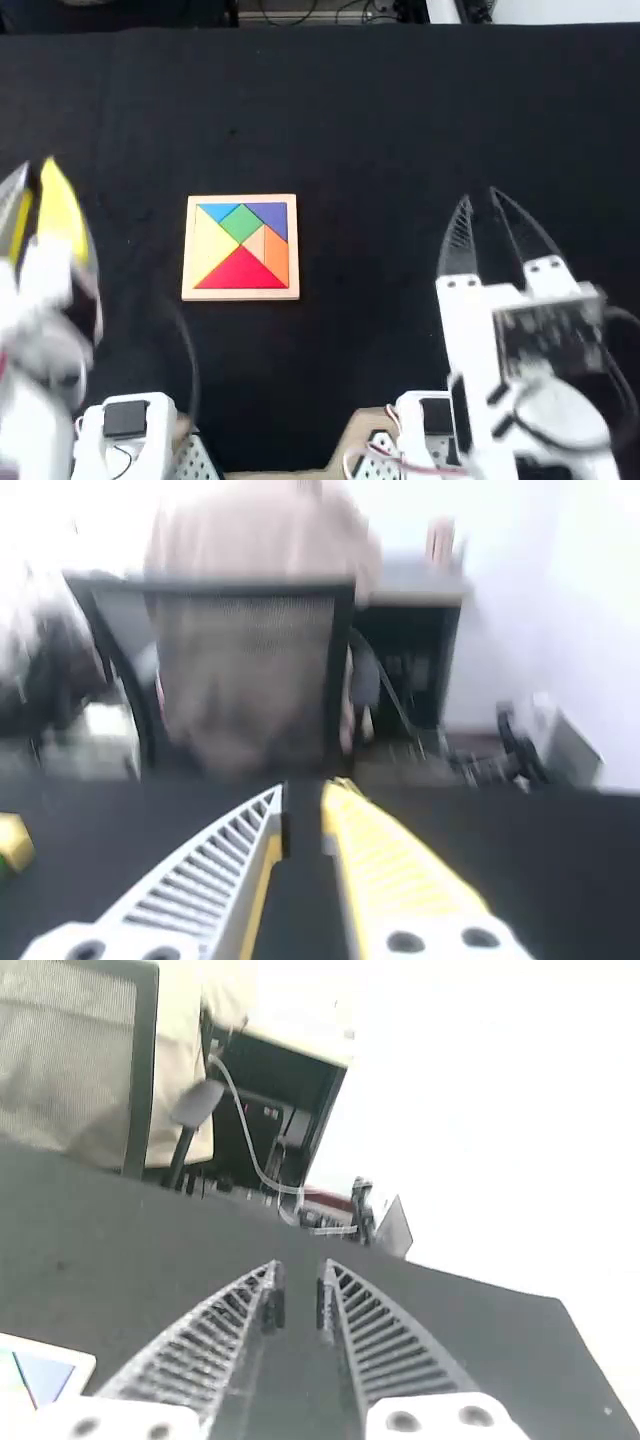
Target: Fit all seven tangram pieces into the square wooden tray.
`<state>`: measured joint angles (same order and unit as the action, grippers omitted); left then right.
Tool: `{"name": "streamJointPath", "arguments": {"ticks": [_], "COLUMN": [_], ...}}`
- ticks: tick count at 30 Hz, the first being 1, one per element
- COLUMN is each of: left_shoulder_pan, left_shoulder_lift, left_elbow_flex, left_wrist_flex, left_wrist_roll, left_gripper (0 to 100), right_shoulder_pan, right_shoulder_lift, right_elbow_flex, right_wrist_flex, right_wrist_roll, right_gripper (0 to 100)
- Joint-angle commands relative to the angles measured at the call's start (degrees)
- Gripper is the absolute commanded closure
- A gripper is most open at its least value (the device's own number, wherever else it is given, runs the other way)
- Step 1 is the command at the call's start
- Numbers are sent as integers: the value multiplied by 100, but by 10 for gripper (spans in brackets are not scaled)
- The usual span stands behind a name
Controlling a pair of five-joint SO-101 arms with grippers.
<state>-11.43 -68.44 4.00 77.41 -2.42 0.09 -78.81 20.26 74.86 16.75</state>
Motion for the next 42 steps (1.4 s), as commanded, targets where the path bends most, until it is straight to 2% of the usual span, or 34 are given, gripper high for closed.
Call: {"name": "streamJointPath", "arguments": {"ticks": [1, 3, 6, 9, 12, 17, 21, 24, 28, 33, 39, 42], "left_shoulder_pan": [-84, -312, -760, -1147, -1349, -927, -593, -567, -558, -505, -505, -514], "left_shoulder_lift": [-1503, -2119, -3068, -3745, -3490, -3640, -3622, -3622, -3622, -3596, -3604, -3604], "left_elbow_flex": [1912, 2747, 3829, 4541, 4822, 5798, 6818, 7679, 8593, 9332, 9332, 9332], "left_wrist_flex": [-914, -1116, -1433, -1609, -1618, -2022, -2479, -2945, -3367, -3824, -3015, -2127], "left_wrist_roll": [-114, 132, 158, 0, 9, 35, 44, 44, 44, -9, 35, 0], "left_gripper": [839, 873, 979, 969, 969, 970, 970, 970, 970, 970, 970, 970], "right_shoulder_pan": [-26, -26, -26, -26, -18, 202, 527, 844, 914, 536, 510, 501], "right_shoulder_lift": [101, 4, -382, -971, -1710, -2976, -2791, -2862, -2862, -2862, -2870, -2853], "right_elbow_flex": [-391, -391, -259, 171, 1191, 3829, 5156, 5771, 6000, 6255, 7547, 7512], "right_wrist_flex": [413, 730, 774, 466, 44, -1749, -2866, -3349, -3042, -2145, -1705, -738], "right_wrist_roll": [9, 9, 0, 0, 44, 9, -9, -571, -1240, -1363, -1336, -1363], "right_gripper": [939, 990, 988, 988, 988, 988, 988, 988, 987, 987, 986, 987]}}
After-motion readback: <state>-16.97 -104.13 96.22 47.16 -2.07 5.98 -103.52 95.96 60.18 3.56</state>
